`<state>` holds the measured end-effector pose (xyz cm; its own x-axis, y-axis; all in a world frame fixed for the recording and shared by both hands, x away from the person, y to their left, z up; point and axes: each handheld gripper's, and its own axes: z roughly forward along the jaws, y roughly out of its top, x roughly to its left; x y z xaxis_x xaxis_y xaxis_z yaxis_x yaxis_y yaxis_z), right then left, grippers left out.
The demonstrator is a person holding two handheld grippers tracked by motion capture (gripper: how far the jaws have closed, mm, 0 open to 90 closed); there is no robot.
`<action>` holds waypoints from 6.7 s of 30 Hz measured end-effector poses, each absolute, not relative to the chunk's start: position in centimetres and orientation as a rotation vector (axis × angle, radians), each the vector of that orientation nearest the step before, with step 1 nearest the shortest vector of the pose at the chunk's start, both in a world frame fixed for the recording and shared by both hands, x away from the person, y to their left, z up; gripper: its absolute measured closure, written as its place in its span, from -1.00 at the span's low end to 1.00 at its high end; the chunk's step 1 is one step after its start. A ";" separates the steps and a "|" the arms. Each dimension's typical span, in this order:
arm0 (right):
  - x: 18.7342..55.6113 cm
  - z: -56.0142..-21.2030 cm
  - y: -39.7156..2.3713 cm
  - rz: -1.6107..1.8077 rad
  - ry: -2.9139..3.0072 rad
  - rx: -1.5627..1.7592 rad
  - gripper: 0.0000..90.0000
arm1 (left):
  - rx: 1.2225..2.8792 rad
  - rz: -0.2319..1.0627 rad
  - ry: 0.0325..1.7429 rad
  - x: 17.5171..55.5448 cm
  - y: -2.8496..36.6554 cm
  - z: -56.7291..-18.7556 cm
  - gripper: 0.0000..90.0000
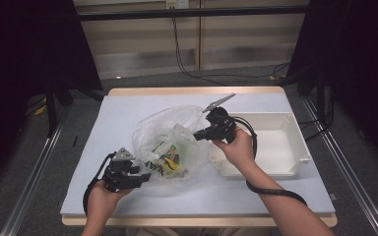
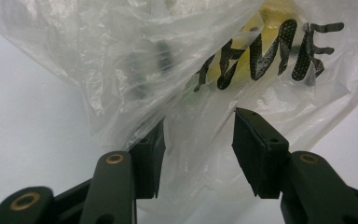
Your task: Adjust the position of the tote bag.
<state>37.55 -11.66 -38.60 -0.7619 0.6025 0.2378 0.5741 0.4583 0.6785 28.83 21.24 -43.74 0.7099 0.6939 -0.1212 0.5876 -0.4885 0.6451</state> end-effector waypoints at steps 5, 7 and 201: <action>36.6 -38.8 -13.2 1.242 2.634 1.071 0.99 | 2.236 0.200 0.986 28.6 21.3 -43.9 0.21; 36.1 -38.8 -14.0 1.256 2.612 1.078 0.99 | 2.245 0.200 0.987 28.6 21.2 -44.0 0.23; 28.6 -40.8 -20.9 1.201 2.595 1.071 0.12 | 2.263 0.129 0.993 29.6 20.2 -43.8 0.96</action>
<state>28.57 -20.91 -40.83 -0.7506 0.6297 0.2004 0.5603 0.4456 0.6982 29.64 20.22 -43.84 0.7079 0.6872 -0.1632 0.6228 -0.4984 0.6031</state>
